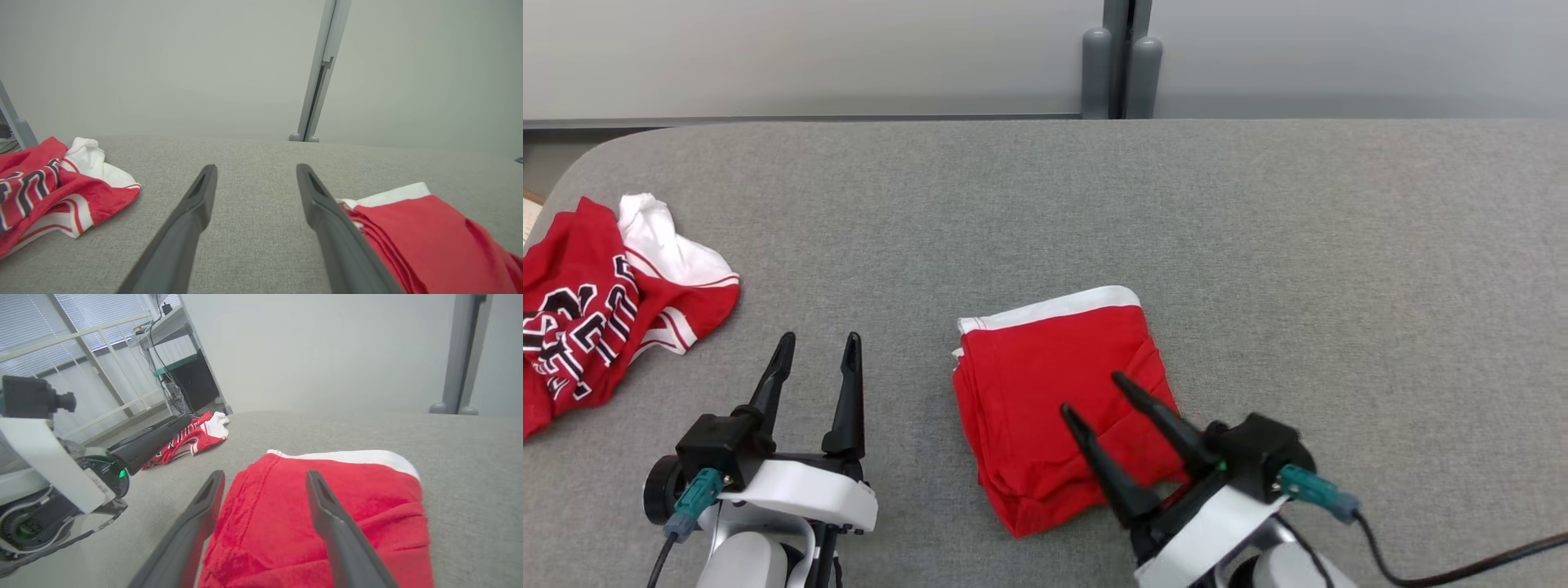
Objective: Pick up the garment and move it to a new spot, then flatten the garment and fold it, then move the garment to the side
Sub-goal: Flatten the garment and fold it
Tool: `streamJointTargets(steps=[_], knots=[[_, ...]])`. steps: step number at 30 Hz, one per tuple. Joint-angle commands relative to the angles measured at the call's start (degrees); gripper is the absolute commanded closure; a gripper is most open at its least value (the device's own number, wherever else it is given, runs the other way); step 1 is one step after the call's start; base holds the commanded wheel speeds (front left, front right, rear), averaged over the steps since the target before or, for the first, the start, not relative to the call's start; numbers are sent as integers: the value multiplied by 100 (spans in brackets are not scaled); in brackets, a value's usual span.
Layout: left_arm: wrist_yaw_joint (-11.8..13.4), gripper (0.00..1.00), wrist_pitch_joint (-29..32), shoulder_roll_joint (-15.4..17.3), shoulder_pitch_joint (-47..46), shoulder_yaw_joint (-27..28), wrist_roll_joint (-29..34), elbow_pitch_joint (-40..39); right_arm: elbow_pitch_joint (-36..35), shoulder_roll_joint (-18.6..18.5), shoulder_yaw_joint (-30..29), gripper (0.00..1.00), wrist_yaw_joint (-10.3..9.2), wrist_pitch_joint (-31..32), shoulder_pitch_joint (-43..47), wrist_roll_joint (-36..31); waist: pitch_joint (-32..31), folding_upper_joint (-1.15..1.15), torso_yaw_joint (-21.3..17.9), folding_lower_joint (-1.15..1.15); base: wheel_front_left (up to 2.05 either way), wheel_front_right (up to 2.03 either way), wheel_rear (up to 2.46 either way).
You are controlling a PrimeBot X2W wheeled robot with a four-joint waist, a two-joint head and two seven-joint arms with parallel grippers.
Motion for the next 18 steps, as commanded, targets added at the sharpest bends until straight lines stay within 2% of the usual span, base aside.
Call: streamJointTargets(steps=[1, 5, 12, 15, 18], knots=[[33, 0, 0, 57, 65, 30, 36, -23, -31, -58, -166, 0, -2, -105, -36, -46, -33, 0, -71, 0, 0, 0, 0], [70, 0, 0, 84, 98, 77, 61, -58, -71, -78, -1075, 0, -2, -345, 93, -283, -107, 0, -218, 0, 0, 0, 0], [110, 0, 0, 177, 194, 158, 52, -115, -173, -109, -2747, 0, -2, -349, 443, -738, -228, 0, -466, 0, 0, 0, 0], [127, 0, 0, 217, 239, 178, 47, -120, -249, -115, -3168, 0, -1, -275, 629, -853, -307, 0, -527, 0, 0, 0, 0], [118, 0, 0, 251, 315, 183, 39, -115, -364, -83, -3345, 0, -2, -194, 785, -913, -402, 0, -566, 0, 0, 0, 0]])
